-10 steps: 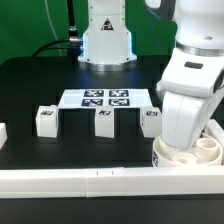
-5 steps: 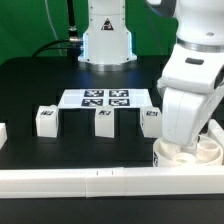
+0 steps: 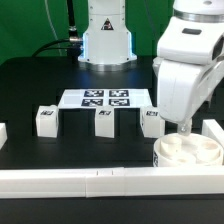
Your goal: Assemble stool
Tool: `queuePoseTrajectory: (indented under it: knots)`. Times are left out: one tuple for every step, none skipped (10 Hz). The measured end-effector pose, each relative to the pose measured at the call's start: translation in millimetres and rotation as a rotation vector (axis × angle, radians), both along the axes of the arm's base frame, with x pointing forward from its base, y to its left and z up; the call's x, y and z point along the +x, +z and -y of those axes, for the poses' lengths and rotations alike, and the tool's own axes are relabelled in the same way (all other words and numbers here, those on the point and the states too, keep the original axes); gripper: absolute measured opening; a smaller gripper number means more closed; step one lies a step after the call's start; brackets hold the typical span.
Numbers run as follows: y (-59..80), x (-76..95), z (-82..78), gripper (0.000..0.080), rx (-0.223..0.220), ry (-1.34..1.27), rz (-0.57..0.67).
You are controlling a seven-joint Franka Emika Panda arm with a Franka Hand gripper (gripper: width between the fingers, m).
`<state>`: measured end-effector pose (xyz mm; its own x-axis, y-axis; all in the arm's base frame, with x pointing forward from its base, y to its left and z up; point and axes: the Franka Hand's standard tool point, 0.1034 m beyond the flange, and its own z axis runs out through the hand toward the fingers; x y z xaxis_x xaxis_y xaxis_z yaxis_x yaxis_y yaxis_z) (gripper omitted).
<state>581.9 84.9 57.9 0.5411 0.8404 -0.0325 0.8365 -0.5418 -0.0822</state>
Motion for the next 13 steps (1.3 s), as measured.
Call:
queuePoseTrajectory:
  knots:
    - [-3.2,-6.8,16.3,0.0648,0.002,0.011,0.004]
    - [-8.8,-22.9,34.9,0.0649,0.001,-0.003,0.0]
    - [-9.9,-33.7,42.2,0.0649,0.0,-0.011,-0.007]
    - [-9.1,-39.1,48.8,0.0649,0.002,0.007,-0.002]
    - [-9.9,-39.7,49.4,0.0649,0.002,0.003,-0.003]
    - [-10.7,-40.0,48.9,0.0649,0.001,-0.003,-0.005]
    - [-10.9,-40.2,48.7,0.0649,0.0,-0.022,-0.005]
    - [-11.2,-40.3,48.8,0.0649,0.0,-0.021,-0.006]
    - [-11.8,-39.6,47.6,0.0649,-0.004,-0.126,0.004]
    - [-14.1,-41.3,46.2,0.0649,-0.011,-0.283,0.024]
    - [-13.6,-45.0,44.0,0.0649,-0.022,-0.428,0.02]
    - [-13.8,-44.7,42.1,0.0649,-0.025,-0.498,0.023]
    - [-14.3,-44.4,40.6,0.0649,-0.024,-0.539,0.028]
